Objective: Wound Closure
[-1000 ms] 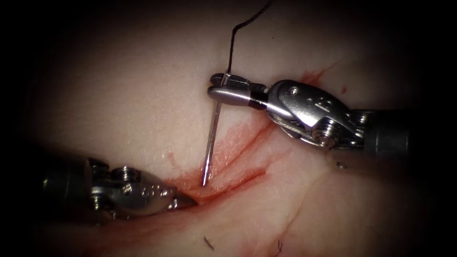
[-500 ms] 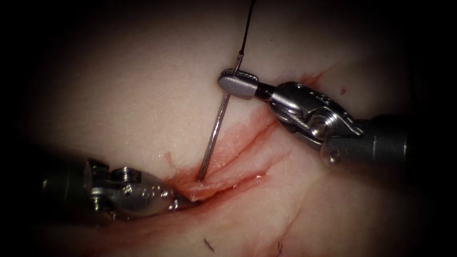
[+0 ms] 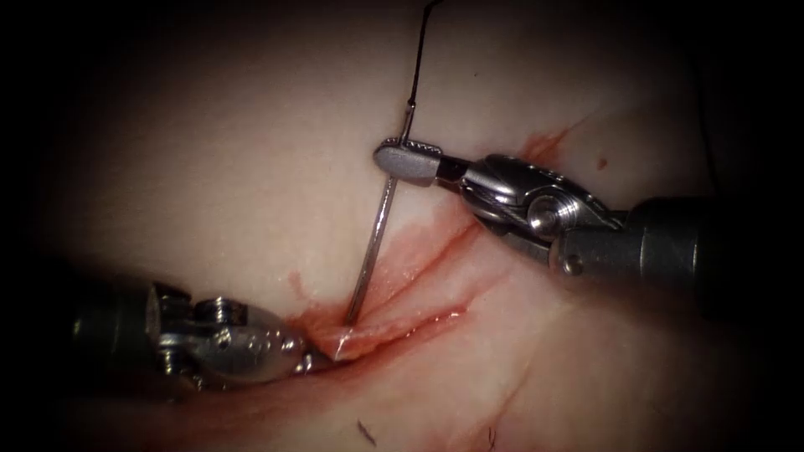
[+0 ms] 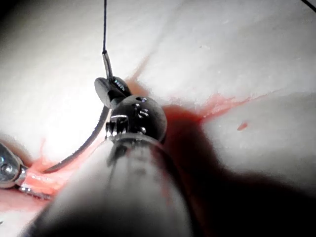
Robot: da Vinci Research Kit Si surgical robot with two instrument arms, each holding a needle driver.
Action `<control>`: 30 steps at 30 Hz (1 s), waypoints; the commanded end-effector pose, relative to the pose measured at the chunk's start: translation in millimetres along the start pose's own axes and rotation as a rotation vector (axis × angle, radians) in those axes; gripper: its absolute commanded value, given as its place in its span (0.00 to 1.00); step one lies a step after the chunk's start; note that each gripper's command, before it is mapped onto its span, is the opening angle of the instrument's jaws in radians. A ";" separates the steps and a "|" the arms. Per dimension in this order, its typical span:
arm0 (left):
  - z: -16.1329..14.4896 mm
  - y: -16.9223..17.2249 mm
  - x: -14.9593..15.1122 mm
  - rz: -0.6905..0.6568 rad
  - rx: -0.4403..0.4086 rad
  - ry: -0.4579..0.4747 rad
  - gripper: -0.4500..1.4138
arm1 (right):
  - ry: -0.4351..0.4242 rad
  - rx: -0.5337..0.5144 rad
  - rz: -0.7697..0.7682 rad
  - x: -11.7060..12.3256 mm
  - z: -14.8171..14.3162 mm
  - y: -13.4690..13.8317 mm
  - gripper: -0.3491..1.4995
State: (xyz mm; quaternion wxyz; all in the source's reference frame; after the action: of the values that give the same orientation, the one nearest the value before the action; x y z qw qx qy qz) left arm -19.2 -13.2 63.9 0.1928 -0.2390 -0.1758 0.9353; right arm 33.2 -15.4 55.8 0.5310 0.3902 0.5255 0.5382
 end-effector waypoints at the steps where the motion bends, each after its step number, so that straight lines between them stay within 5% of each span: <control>1: 0.7 0.1 0.1 0.000 -0.001 0.000 0.07 | -0.007 -0.003 0.009 0.0 1.0 0.0 0.00; 30: 0.7 0.1 -0.1 0.001 0.000 0.000 0.06 | -0.081 0.011 0.219 -4.1 1.9 -2.1 0.00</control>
State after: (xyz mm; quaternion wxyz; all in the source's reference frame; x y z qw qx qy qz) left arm -19.1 -13.3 63.9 0.1926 -0.2391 -0.1755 0.9354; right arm 35.2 -19.7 54.4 0.4891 0.4692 0.4588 0.5745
